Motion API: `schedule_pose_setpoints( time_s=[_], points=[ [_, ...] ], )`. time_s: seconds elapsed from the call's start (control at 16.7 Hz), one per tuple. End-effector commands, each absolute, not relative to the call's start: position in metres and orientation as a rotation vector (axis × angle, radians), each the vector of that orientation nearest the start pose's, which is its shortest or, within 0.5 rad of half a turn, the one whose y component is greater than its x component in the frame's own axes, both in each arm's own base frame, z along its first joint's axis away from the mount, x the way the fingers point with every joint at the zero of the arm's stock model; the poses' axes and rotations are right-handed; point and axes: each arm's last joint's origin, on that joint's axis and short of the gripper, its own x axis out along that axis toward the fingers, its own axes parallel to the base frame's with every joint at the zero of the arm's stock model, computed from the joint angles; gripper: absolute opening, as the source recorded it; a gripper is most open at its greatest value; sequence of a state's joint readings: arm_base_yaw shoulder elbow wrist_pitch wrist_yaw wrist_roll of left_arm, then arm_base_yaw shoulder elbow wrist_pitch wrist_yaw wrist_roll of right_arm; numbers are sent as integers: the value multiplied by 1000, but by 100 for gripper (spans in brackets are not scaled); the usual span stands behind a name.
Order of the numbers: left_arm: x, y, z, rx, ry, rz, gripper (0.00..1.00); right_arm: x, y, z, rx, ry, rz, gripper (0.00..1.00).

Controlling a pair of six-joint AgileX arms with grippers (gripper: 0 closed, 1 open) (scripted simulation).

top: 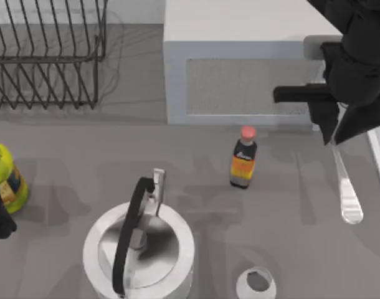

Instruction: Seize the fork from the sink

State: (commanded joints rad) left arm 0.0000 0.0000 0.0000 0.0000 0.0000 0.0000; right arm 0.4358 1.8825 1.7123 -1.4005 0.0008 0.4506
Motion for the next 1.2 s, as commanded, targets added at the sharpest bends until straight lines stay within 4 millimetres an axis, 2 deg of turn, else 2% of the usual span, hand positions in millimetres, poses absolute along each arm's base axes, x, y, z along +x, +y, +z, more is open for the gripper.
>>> schedule_pose_setpoints(
  time_s=[0.3,0.54,0.66,0.9,1.08,1.2],
  points=[
    [106,-1,160,0,0,0,100,323,154,270,14,1575,-11,0],
    [106,-1,160,0,0,0,100,311,155,264,61,1588,-11,0],
    [106,-1,160,0,0,0,100,307,157,250,77,1608,-12,0],
    [106,-1,160,0,0,0,100,305,158,204,58,1650,-30,0],
    [106,-1,160,0,0,0,100,310,158,174,26,1637,-24,0],
    [106,-1,160,0,0,0,100,317,157,164,15,1604,-15,0]
  ],
)
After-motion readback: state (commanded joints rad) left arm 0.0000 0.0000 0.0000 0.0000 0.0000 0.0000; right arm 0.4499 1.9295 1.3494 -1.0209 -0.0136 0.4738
